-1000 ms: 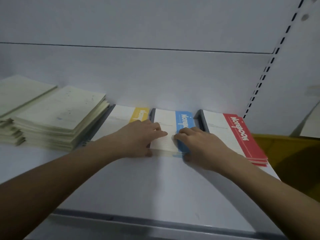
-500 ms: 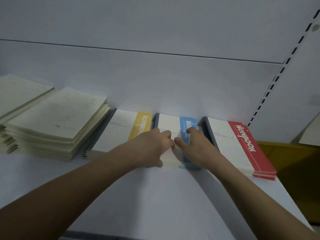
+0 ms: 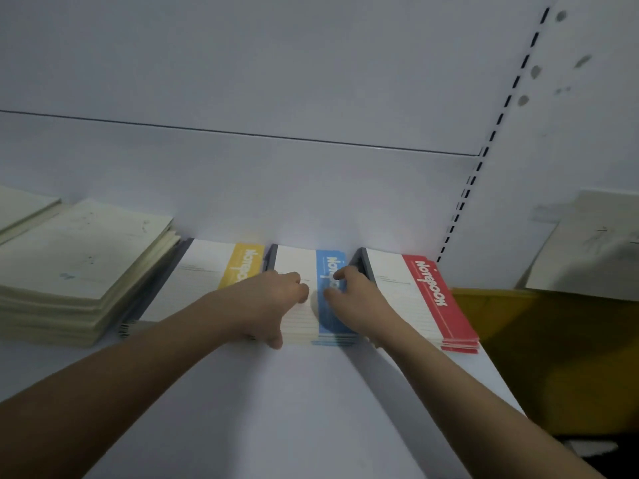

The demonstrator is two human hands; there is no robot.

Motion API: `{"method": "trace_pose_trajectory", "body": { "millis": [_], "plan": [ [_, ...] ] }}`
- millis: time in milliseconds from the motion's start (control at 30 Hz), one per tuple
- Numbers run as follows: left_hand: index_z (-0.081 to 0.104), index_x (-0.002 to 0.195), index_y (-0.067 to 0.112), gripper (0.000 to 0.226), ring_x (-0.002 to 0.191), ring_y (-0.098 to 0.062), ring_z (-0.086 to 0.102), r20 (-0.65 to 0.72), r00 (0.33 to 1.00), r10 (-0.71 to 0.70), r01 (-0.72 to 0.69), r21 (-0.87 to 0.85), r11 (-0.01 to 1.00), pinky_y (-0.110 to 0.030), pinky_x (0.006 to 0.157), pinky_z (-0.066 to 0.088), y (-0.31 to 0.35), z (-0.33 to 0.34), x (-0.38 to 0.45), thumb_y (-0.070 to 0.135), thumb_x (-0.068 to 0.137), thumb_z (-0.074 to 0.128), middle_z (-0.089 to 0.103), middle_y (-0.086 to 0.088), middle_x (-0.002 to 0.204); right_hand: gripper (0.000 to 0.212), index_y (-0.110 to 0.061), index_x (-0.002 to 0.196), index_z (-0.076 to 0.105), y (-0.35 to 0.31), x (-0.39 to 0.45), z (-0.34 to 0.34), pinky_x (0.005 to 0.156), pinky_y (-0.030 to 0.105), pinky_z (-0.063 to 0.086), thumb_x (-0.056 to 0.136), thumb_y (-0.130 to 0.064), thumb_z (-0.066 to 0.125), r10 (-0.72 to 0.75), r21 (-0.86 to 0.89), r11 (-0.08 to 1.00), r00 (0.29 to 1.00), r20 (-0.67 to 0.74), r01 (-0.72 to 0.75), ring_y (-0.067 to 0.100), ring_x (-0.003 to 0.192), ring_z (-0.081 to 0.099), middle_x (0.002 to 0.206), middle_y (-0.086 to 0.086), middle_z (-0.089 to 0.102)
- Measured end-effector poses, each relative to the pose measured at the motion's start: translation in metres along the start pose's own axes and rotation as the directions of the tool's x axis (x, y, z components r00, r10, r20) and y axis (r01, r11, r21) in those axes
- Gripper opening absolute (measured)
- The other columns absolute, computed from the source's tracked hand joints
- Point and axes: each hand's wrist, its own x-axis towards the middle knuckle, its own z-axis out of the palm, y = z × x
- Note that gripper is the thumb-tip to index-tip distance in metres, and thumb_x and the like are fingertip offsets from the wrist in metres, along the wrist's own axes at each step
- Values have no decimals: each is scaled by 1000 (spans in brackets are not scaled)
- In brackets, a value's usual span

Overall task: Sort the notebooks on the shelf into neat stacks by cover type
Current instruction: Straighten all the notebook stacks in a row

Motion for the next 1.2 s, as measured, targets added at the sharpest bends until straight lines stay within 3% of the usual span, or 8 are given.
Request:
{"method": "trace_pose_trajectory", "body": {
  "millis": [233,400,533,633,833,1067,1133,1200],
  "plan": [
    [43,138,28,73,122,-11,44,-204,973,-106,23,-370,929,-26,99,38,60,-13,9,47,76,75,47,8,132,15,-23,101,67,36,-19,-93,67,9,41,96,-24,53,-314,-3,949,949,-9,314,-3,82,61,102,-14,67],
    [35,146,24,78,131,-11,41,-299,928,-221,-29,-651,758,-32,108,36,117,-14,24,44,81,72,42,6,142,12,-27,98,64,97,-21,-135,68,39,60,97,-26,52,-160,121,976,976,-149,179,16,78,68,96,-8,69],
    [50,126,30,32,102,8,48,-197,876,-440,-15,-923,384,-9,82,37,160,-14,37,37,95,57,49,33,104,29,-18,126,49,135,-21,-132,55,22,47,101,-33,46,18,387,920,981,-194,60,4,74,61,96,-11,60],
    [54,122,31,27,109,-3,57,-89,863,-497,4,-983,182,-17,84,41,176,-14,53,43,98,48,63,22,114,32,-14,129,46,146,-19,-118,50,20,48,102,-32,44,124,625,777,992,-24,-82,7,76,65,95,-5,64],
    [32,147,11,64,132,-22,37,99,818,-567,180,-980,88,-30,92,28,171,-19,78,51,98,41,39,-3,146,27,-14,118,55,151,-5,-112,82,50,56,100,-33,47,157,798,550,969,190,-246,30,89,72,98,10,74],
    [66,117,16,42,99,-20,67,184,833,-521,93,-976,-197,-33,91,51,155,-17,73,46,89,58,72,-3,110,27,-18,116,57,148,1,-106,79,54,57,93,-31,61,92,788,569,970,225,-237,32,86,72,98,10,74],
    [60,124,14,45,106,-17,64,187,857,-480,127,-980,-156,-31,94,48,151,-18,68,45,91,57,68,-1,121,32,-16,122,52,149,-1,-109,78,51,58,93,-27,62,36,782,589,973,227,-204,30,87,72,102,8,72],
    [48,127,20,53,113,-4,53,90,877,-473,146,-986,83,-23,99,41,150,-20,60,50,87,62,55,18,128,35,-16,124,46,153,-2,-117,66,37,61,93,-24,62,-33,737,662,977,209,-135,22,84,71,98,-2,68]
  ]
}}
